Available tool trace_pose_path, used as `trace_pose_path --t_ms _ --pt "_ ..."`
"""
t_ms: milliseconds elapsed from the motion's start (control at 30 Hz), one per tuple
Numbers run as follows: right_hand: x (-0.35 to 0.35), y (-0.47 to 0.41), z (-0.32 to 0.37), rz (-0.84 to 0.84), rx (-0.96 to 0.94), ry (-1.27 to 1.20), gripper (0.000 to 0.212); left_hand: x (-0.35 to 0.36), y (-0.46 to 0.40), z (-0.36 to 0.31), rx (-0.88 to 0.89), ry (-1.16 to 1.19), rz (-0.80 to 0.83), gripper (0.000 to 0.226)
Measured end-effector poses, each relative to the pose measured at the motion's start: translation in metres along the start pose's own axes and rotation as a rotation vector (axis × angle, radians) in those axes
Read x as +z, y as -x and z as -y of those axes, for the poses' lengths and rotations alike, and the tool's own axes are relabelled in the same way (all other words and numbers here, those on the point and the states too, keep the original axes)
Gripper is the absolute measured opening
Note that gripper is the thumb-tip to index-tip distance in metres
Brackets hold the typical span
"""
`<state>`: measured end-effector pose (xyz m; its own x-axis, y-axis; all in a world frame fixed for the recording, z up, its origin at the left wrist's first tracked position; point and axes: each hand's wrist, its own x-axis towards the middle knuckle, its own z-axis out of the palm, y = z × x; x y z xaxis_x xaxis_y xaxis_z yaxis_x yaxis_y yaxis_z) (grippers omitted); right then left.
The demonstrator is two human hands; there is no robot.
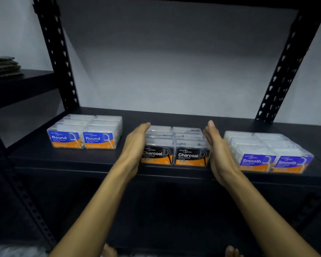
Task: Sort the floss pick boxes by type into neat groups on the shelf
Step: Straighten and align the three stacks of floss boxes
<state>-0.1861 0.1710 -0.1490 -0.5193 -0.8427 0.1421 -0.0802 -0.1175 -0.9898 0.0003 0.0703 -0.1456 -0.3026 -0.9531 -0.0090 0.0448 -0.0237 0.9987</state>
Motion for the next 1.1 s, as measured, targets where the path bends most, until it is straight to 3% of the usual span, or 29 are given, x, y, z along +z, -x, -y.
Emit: trace_pose_path --t_ms 100,200,333,400,1100 --pt "0.0 0.001 -0.002 -0.001 0.034 0.001 0.031 0.003 0.0 0.002 -0.006 0.013 -0.002 0.038" --pt "-0.001 -0.009 -0.013 0.015 0.042 0.018 0.039 0.007 0.0 0.004 0.029 0.023 -0.016 0.023" --pt "0.003 -0.013 -0.018 0.056 0.049 0.03 0.101 0.01 0.001 0.005 0.087 -0.005 -0.025 0.03" --pt "0.003 -0.012 -0.017 0.043 0.044 0.028 0.111 0.01 0.0 0.006 0.101 -0.038 -0.017 0.032" --pt "-0.003 -0.01 -0.018 -0.029 0.013 0.14 0.122 0.018 0.007 0.003 0.136 -0.106 0.005 0.034"
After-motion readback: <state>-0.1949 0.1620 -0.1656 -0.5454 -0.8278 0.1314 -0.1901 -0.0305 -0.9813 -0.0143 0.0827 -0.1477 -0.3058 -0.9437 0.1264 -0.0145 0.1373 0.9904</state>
